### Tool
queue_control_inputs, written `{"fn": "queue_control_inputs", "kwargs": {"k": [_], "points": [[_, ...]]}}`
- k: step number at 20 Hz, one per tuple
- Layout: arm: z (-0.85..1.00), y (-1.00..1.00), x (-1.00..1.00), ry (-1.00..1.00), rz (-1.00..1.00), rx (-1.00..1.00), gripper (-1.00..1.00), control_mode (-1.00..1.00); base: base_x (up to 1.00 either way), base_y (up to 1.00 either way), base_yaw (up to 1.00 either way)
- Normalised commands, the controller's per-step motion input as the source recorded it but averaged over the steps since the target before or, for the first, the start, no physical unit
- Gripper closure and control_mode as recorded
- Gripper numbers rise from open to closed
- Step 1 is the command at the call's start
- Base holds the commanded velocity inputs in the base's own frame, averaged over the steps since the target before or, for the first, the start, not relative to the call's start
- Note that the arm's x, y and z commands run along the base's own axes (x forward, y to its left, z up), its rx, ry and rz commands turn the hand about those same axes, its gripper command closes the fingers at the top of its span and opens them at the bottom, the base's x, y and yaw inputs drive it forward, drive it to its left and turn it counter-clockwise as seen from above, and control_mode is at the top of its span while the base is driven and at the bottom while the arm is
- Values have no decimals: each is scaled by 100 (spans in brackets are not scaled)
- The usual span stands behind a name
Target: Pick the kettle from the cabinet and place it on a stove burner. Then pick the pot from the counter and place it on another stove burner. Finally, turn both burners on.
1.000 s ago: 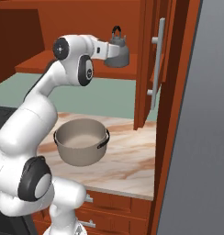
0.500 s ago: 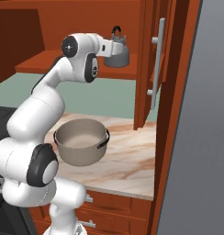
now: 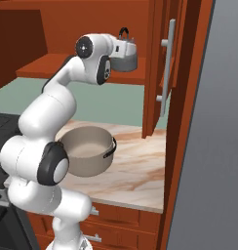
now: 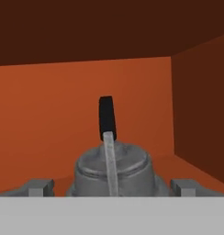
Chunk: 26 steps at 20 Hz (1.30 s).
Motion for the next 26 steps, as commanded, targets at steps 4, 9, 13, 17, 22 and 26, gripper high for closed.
{"fn": "queue_control_inputs", "kwargs": {"k": [4,9,13,17,22,26], "points": [[3,-15,25,0,0,0,-100,-100,0,0,0],[7,-7,17,0,0,0,-100,-100,0,0,0],[3,0,11,-1,0,-2,-100,-100,0,0,0],[1,0,0,0,0,-3,-100,-100,0,0,0],[0,0,5,0,0,-2,100,-100,0,0,0],[0,0,6,0,0,0,100,-100,0,0,0]]}}
